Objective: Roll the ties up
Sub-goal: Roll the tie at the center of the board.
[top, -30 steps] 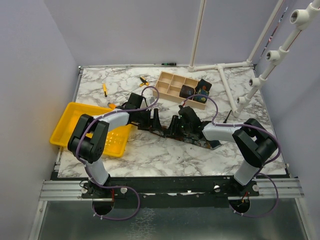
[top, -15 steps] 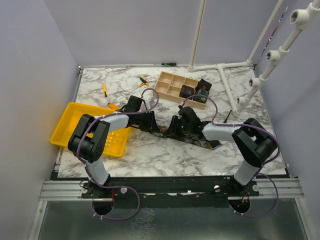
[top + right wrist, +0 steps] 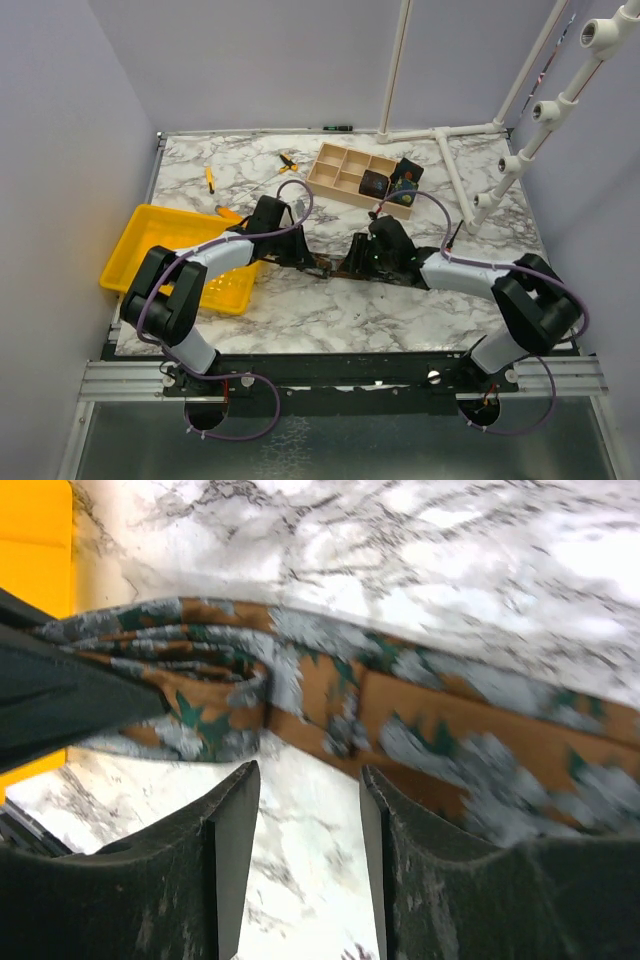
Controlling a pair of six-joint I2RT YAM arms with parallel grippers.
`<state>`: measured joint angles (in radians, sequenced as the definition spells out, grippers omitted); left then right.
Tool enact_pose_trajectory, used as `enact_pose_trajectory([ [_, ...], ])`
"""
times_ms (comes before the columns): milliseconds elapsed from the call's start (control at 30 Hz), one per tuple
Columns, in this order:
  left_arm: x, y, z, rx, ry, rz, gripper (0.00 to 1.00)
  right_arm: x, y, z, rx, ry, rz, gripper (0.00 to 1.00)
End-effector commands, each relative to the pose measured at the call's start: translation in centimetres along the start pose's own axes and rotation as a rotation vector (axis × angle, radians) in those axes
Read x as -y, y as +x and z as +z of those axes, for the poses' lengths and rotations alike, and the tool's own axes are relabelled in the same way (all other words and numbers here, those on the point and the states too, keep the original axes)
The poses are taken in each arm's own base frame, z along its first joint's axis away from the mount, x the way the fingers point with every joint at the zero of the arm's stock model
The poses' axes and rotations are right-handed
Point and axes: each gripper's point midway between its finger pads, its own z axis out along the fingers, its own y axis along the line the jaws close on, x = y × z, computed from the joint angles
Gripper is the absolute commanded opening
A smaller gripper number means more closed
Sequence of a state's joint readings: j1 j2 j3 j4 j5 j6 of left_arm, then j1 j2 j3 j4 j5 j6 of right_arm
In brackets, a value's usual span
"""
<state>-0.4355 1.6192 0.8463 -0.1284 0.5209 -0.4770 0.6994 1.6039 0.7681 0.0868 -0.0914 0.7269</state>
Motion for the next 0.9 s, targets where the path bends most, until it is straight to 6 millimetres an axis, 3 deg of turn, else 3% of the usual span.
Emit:
enact_pose_trajectory([
  [0,-1.5,0.5,-0.9,0.039,-0.206,-0.068,0.0,2.8,0.7,-2.9,0.026,0.095,-0.042,0.49],
  [100,-1.5,1.0,-1.2,0.041,-0.273,-0.092,0.0,4.2,0.9,-4.0,0.056,0.148,-0.051,0.49],
  [200,-0.6,1.0,-1.3,0.064,-0.283,-0.106,0.0,4.0,0.0,-4.1,0.091,0.147,-0.055,0.48],
  [333,0.7,0.3,-1.5,0.109,-0.285,-0.127,0.0,2.9,-2.0,-2.9,0.121,0.152,-0.071,0.45],
  [433,1.3,-0.2,-1.7,0.14,-0.291,-0.141,0.0,3.3,-2.8,-1.5,0.104,0.206,-0.089,0.41],
  [633,0.3,-0.2,-2.4,0.146,-0.39,-0.14,0.0,5.6,-0.2,-0.3,0.034,0.258,-0.083,0.35],
  [867,-2.1,-0.7,-3.5,0.146,-0.551,-0.1,0.0,8.0,3.1,-0.8,-0.021,0.283,-0.053,0.31],
])
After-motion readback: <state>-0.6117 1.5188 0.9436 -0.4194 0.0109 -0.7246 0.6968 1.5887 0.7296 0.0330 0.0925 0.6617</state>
